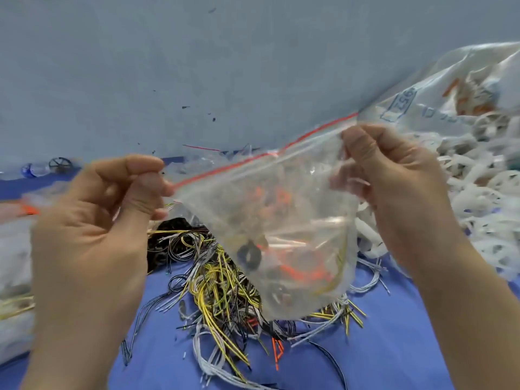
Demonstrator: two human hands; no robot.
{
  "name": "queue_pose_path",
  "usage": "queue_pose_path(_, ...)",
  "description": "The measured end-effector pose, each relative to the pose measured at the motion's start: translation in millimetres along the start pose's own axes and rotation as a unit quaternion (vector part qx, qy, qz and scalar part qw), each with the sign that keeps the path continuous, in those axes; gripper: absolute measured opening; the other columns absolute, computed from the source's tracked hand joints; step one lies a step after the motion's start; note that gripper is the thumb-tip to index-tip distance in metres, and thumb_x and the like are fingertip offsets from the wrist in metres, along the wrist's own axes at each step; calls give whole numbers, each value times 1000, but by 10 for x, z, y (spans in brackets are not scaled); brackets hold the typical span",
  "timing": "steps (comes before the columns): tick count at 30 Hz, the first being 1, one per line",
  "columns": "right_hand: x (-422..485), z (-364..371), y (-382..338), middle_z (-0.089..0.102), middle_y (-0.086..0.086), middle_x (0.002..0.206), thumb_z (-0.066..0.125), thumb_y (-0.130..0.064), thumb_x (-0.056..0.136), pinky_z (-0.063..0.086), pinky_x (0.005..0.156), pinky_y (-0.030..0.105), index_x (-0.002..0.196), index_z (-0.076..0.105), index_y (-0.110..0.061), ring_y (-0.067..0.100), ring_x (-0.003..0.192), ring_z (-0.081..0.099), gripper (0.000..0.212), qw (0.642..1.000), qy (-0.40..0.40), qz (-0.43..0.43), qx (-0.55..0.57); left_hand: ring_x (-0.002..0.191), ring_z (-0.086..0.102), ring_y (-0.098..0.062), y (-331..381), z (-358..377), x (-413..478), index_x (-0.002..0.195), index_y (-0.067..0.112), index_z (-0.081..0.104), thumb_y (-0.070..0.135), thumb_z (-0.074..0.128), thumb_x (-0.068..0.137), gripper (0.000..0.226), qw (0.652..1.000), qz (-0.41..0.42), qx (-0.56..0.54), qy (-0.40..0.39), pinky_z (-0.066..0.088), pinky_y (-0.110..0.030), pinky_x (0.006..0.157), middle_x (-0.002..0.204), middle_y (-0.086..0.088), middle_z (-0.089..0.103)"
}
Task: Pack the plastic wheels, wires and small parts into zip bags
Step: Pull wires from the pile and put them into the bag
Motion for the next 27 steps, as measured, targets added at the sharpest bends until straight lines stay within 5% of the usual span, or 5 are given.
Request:
queue_pose_path(6,-79,-85,360,60,-2,72,66,-22,91,55,57,25,87,72,-15,11,52,56,10,995,31,93,-33,80,67,-12,315,236,-93,100,25,68,55,50,91,36,996,-2,-29,87,57,-26,73,83,9,70)
queue_pose_path(10,-134,-92,324,63,-6,71,69,-26,90,55,61,26,86,75,-18,11,54,58,11,996,45,54,-53,85,66,1,739,407,-143,97,45,65,66,44,87,31,994,82,57,39,47,-24,73,92,22,70)
queue_pose_path(13,-163,-44,301,61,-9,64,69,-26,90,53,60,22,86,74,-18,8,53,58,11,996,57,32,-68,87,61,10,958,687,-125,100,44,61,61,41,90,28,971,150,175,-63,43,-15,66,91,29,65)
queue_pose_path(19,-174,60,267,70,-4,74,70,-24,90,51,59,23,88,78,-21,9,59,55,9,998,51,38,-17,77,55,-19,827,1320,126,81,28,47,42,27,102,32,908,122,314,-249,43,-39,70,75,8,57)
queue_pose_path(27,-128,-51,229,60,-7,68,67,-26,92,49,52,21,95,77,-11,9,54,49,18,993,81,84,20,60,47,-9,929,1448,390,77,31,40,31,33,104,27,861,209,354,-300,33,-32,57,64,11,46)
Point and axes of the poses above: each hand's wrist, its own x-axis towards the middle knuckle, its own z-axis out of the palm, y = z × x, the point moved 3 cm from there along x, towards the middle knuckle
